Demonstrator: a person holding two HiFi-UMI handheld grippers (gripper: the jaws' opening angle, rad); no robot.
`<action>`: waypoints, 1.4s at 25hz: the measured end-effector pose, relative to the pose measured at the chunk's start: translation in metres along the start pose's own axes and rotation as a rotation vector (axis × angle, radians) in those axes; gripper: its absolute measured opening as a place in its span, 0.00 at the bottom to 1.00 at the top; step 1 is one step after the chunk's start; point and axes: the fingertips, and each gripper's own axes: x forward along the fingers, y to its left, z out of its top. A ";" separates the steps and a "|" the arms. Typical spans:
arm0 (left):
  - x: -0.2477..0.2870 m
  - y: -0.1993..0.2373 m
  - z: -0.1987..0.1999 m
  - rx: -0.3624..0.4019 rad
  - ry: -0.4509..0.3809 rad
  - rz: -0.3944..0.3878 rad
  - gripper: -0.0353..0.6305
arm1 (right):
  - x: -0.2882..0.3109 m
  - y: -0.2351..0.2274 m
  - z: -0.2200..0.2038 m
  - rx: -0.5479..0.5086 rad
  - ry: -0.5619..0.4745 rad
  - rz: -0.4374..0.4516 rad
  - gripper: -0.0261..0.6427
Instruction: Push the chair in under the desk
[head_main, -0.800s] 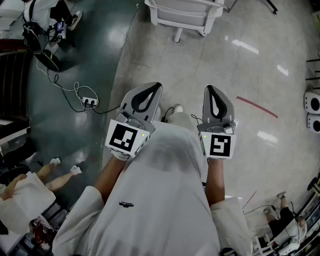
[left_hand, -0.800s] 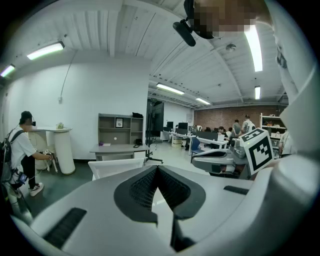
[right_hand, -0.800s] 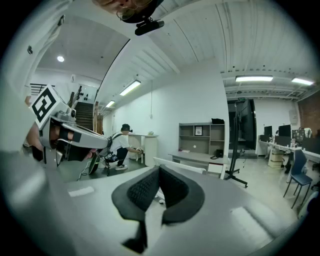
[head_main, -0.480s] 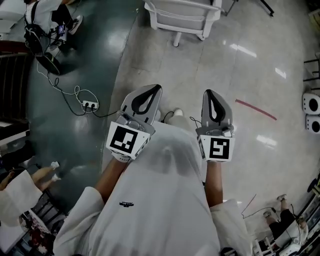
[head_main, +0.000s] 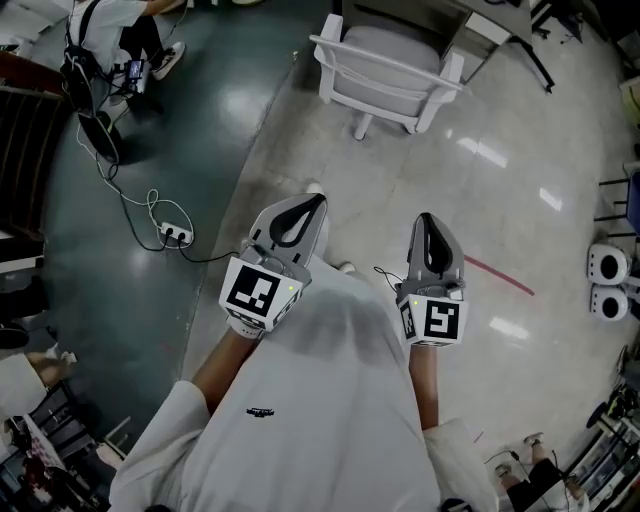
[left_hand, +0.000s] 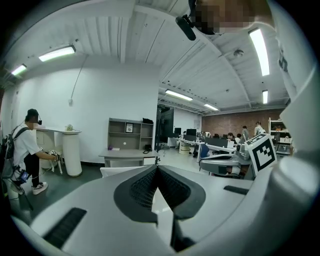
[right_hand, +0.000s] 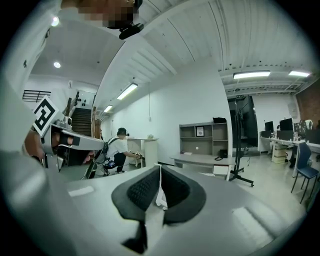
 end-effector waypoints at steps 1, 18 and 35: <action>0.012 0.014 0.002 -0.001 -0.003 -0.003 0.06 | 0.017 -0.001 0.001 -0.004 0.001 0.002 0.06; 0.238 0.246 0.101 0.014 -0.024 -0.184 0.06 | 0.322 -0.046 0.069 -0.099 0.043 -0.071 0.06; 0.347 0.262 0.091 0.117 0.174 -0.343 0.07 | 0.432 -0.085 0.042 -0.144 0.284 0.128 0.19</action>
